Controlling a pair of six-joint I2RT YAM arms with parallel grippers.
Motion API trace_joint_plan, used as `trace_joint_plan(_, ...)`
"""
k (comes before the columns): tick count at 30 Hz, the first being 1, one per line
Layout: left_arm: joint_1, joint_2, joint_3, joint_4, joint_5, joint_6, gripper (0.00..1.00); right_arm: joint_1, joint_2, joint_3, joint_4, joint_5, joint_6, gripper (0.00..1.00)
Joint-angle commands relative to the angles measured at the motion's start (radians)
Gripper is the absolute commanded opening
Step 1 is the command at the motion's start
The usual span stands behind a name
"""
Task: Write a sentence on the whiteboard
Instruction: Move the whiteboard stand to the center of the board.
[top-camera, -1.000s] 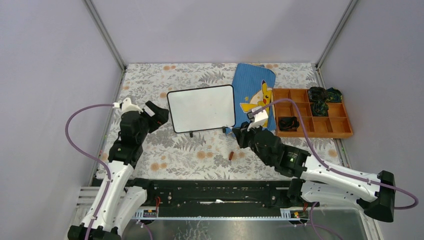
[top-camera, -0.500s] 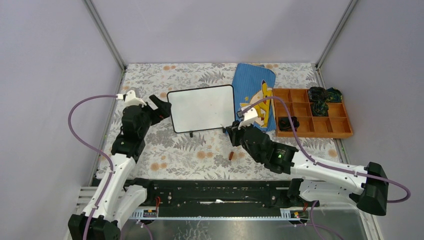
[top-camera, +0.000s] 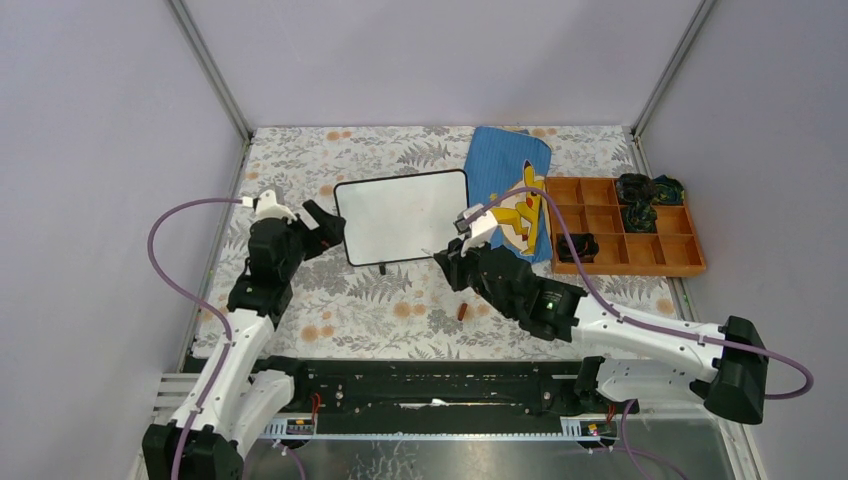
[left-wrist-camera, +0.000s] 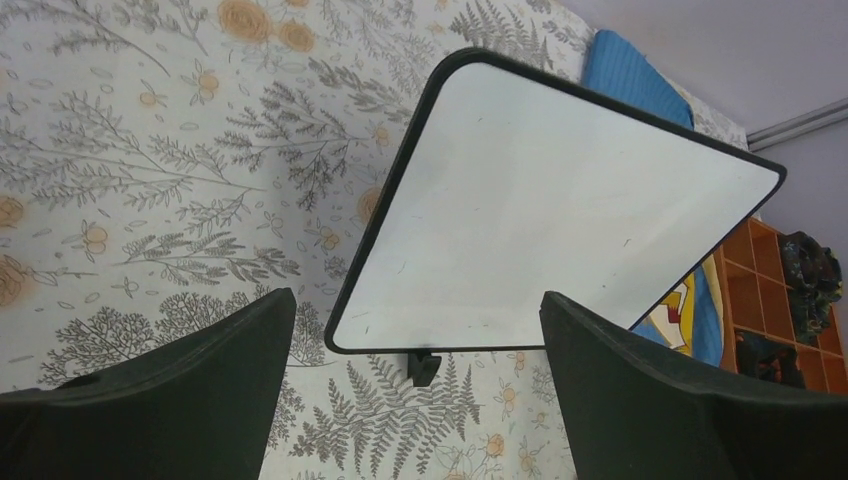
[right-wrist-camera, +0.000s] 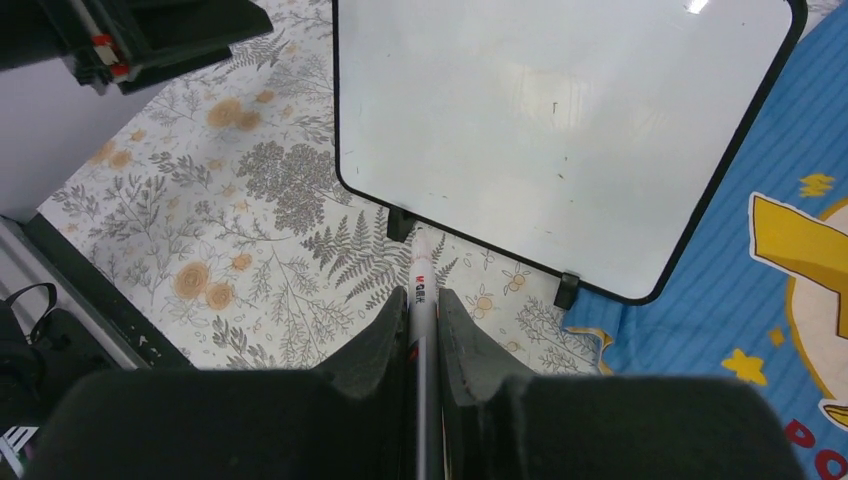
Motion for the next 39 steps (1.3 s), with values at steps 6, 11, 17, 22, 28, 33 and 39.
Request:
trace_joint_plan(6,0.047,0.038,-0.099,0.053,0.272,-0.070,0.88,-0.004,-0.118,-0.051,0.038,0.001,-0.022,0.00)
trace_joint_plan(11,-0.089,0.018,-0.109,-0.015,0.152,-0.065,0.84,-0.004,-0.169,-0.078,0.016,0.037,-0.026,0.00)
trace_joint_plan(17,-0.356,0.115,-0.112,-0.015,-0.094,-0.098,0.81,-0.004,-0.222,-0.105,-0.016,0.065,-0.016,0.00)
trace_joint_plan(22,-0.469,0.223,-0.069,-0.013,-0.249,-0.104,0.76,-0.004,-0.270,-0.109,-0.059,0.093,-0.015,0.00)
trace_joint_plan(28,-0.537,0.345,-0.034,-0.005,-0.350,-0.125,0.71,-0.004,-0.312,-0.117,-0.087,0.116,-0.011,0.00)
trace_joint_plan(33,-0.585,0.463,-0.019,0.030,-0.447,-0.165,0.65,-0.004,-0.325,-0.121,-0.099,0.121,-0.006,0.00)
trace_joint_plan(39,-0.587,0.579,0.022,0.077,-0.518,-0.176,0.56,-0.004,-0.344,-0.120,-0.108,0.126,-0.005,0.00)
